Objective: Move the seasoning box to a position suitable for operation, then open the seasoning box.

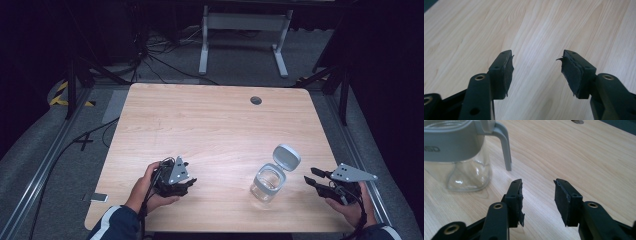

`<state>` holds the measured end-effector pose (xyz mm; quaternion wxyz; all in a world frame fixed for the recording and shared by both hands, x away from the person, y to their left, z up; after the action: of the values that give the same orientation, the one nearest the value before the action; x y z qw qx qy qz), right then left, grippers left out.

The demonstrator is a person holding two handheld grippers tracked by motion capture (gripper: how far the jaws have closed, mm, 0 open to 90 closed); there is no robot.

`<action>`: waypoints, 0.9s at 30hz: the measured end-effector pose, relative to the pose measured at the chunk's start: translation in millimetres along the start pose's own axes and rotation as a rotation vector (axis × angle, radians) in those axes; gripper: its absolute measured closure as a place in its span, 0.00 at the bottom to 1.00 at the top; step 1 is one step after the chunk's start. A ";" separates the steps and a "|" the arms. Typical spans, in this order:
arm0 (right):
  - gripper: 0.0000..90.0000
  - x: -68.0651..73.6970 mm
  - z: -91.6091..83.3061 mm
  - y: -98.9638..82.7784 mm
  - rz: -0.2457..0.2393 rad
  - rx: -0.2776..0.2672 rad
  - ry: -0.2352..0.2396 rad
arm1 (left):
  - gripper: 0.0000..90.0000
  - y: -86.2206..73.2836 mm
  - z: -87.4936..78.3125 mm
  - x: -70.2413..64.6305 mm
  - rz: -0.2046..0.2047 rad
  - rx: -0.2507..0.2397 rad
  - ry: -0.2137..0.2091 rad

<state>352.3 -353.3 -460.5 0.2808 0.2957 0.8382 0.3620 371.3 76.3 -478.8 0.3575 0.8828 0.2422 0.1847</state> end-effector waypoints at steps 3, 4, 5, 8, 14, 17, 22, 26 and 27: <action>0.60 -0.9 0.6 -6.0 0.006 0.017 -0.010 | 0.40 -14.6 -3.6 6.4 -0.021 0.006 0.012; 0.58 -1.8 1.1 -7.9 0.001 0.019 -0.015 | 0.39 -20.3 -5.0 9.0 -0.025 0.019 0.019; 0.57 -2.2 1.0 -10.1 0.004 0.029 -0.017 | 0.37 -25.7 -6.0 11.2 -0.030 0.023 0.027; 0.53 -3.3 2.7 -17.6 0.007 0.046 -0.032 | 0.34 -41.5 -8.6 15.6 -0.046 0.042 0.032; 0.47 -6.8 4.2 -37.1 0.030 0.076 -0.041 | 0.31 -67.4 -15.5 25.2 -0.094 0.063 0.033; 0.45 -8.8 2.7 -46.8 0.050 0.084 -0.048 | 0.29 -78.3 -18.2 28.7 -0.133 0.059 0.024; 0.43 -11.5 1.7 -64.0 0.119 0.084 -0.037 | 0.28 -96.9 -20.8 33.6 -0.185 0.060 -0.002; 0.39 -13.0 3.5 -75.9 0.162 0.098 -0.023 | 0.24 -105.9 -22.8 37.9 -0.246 0.035 -0.014; 0.38 -13.4 3.5 -76.3 0.175 0.091 -0.020 | 0.23 -108.4 -23.0 39.2 -0.269 0.027 -0.021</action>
<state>341.3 -404.1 -518.1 0.2429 0.3839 0.8219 0.3436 359.7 178.6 -535.4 0.3695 0.8490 0.3573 0.1225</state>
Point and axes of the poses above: each handheld gripper's, and its own axes: z roughly forward along the jaws, y roughly out of its top, x roughly to its left, the point moved 8 cm from there along z, roughly forward along the jaws, and after that the axes turned 7 degrees about -z, right-handed, at the moved point
